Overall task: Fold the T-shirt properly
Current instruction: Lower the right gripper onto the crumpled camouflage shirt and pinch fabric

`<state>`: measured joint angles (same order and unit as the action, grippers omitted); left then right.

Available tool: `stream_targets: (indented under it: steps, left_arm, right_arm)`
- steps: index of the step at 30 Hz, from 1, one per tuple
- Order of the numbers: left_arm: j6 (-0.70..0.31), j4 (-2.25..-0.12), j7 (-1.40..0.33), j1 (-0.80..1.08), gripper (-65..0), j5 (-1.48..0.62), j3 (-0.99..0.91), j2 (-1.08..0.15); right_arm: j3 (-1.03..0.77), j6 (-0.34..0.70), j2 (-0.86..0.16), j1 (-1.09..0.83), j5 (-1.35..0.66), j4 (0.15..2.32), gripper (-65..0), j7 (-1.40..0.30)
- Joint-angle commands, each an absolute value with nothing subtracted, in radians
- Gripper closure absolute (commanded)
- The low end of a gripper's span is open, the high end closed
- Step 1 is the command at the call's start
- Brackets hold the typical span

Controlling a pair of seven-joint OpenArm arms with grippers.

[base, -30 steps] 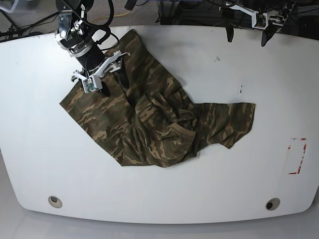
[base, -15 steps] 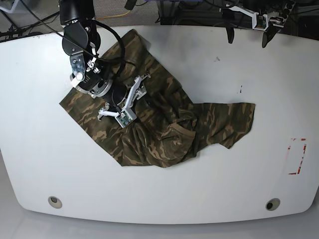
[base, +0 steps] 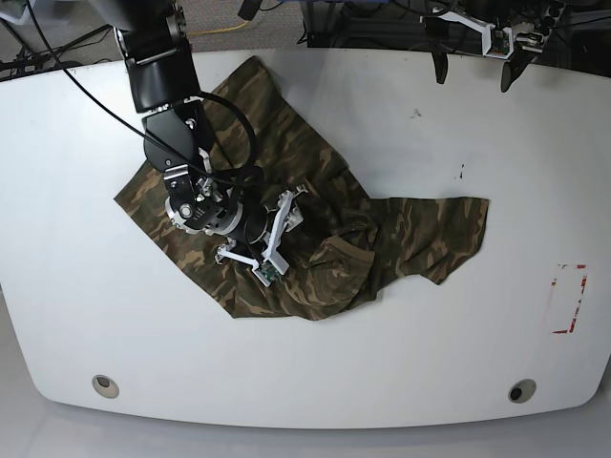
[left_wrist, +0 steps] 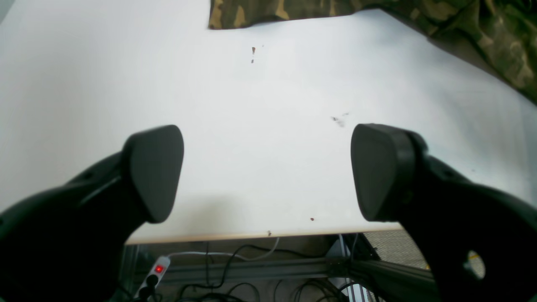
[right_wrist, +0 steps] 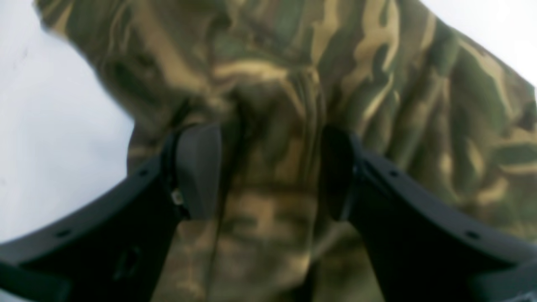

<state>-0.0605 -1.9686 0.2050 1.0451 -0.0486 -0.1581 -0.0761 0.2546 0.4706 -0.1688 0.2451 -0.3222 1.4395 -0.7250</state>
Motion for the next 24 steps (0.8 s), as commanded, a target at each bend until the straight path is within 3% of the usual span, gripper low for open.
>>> stream_targets:
  steps: [1, 13, 24]
  left_arm:
    - [-0.054, -1.975, 0.232, 1.059, -59.9, -0.05, -0.162, -0.079]
    - [-0.053, -1.974, 0.232, 1.024, -59.9, -0.05, -0.162, -0.079]
    - [-0.054, -1.975, 0.193, 1.001, -59.9, -0.05, -0.162, -0.082]
  right_arm:
    - [0.249, 0.47, -0.157, 0.294, -0.332, 1.392, -37.1, -0.7]
    - [0.251, 0.47, -0.15, 0.367, -0.326, 1.237, -36.8, -0.661]
    - [0.251, 0.47, -0.15, 0.315, -0.325, 1.28, -36.5, -0.665]
